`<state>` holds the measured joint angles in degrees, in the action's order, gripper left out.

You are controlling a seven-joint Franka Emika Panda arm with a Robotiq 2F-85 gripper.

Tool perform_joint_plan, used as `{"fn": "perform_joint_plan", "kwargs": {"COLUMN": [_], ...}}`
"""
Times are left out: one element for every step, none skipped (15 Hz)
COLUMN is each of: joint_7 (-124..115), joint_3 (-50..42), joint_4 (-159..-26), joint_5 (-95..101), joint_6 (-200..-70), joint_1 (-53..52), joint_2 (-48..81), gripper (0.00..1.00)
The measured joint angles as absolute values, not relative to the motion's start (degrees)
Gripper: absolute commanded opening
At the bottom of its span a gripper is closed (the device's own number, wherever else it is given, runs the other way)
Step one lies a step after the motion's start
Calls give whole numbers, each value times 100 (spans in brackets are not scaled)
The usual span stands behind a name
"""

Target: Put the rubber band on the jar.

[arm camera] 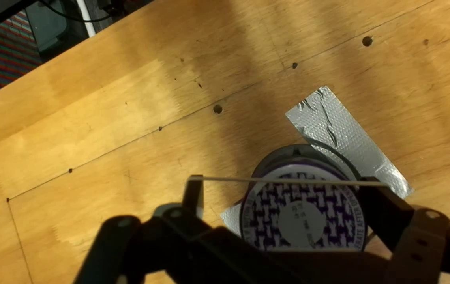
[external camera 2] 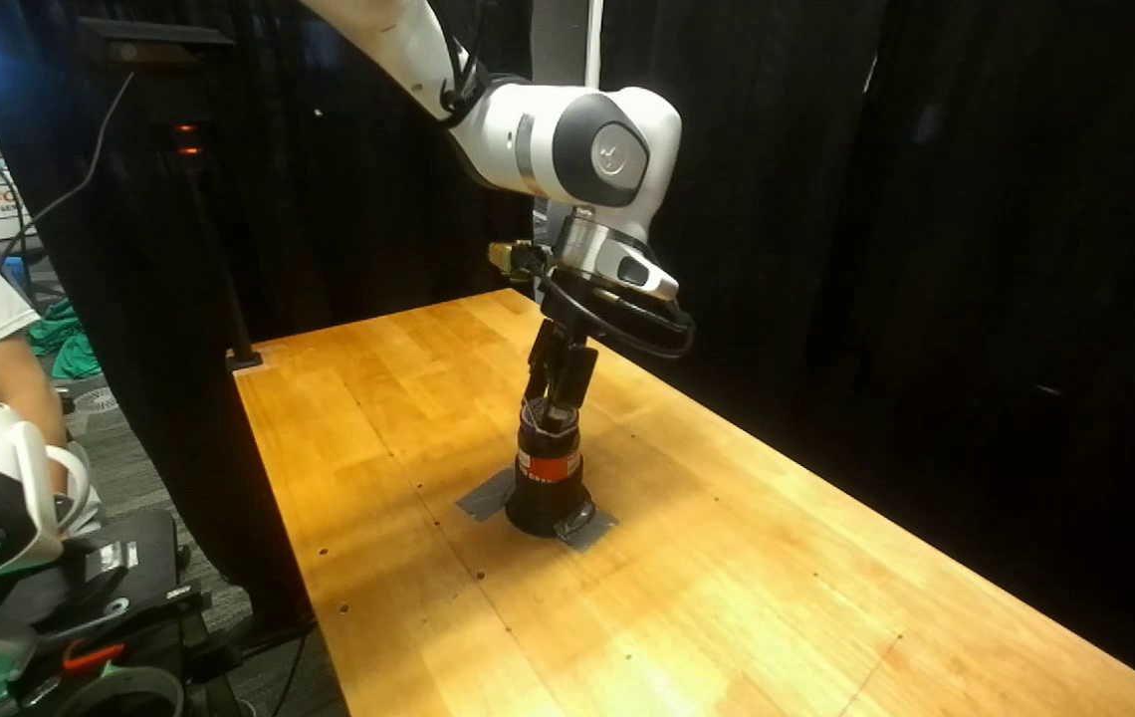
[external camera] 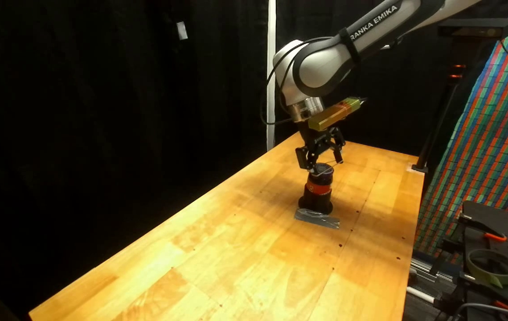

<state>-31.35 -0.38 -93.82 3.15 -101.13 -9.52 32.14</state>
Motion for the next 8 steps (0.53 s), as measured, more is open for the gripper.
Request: {"fn": "perform_joint_plan", "kwargs": {"joint_7": [-3136,-3143,-3148,-3148,-3152,-3164,-3182,-3208], "joint_3": [-34,-32,-32,-31,-31,-31,-31,-32], "joint_4": [-9519,-9682,-9849,-10016,-10177,-10337,-10484,-10636], "joint_5": [315,315,315,315,317,323,325,328], "joint_6": [-10209,-10318,-10426,-10545,-10672,-10805,-10938,-11073], "joint_1": [-964,-983,-1003,-1021,-1038,-1053,-1063,-1067], "joint_2": [3141,3067,2998,2936,2875,2812,2751,2680], "gripper": [100,100,100,100,100,100,75,73]}}
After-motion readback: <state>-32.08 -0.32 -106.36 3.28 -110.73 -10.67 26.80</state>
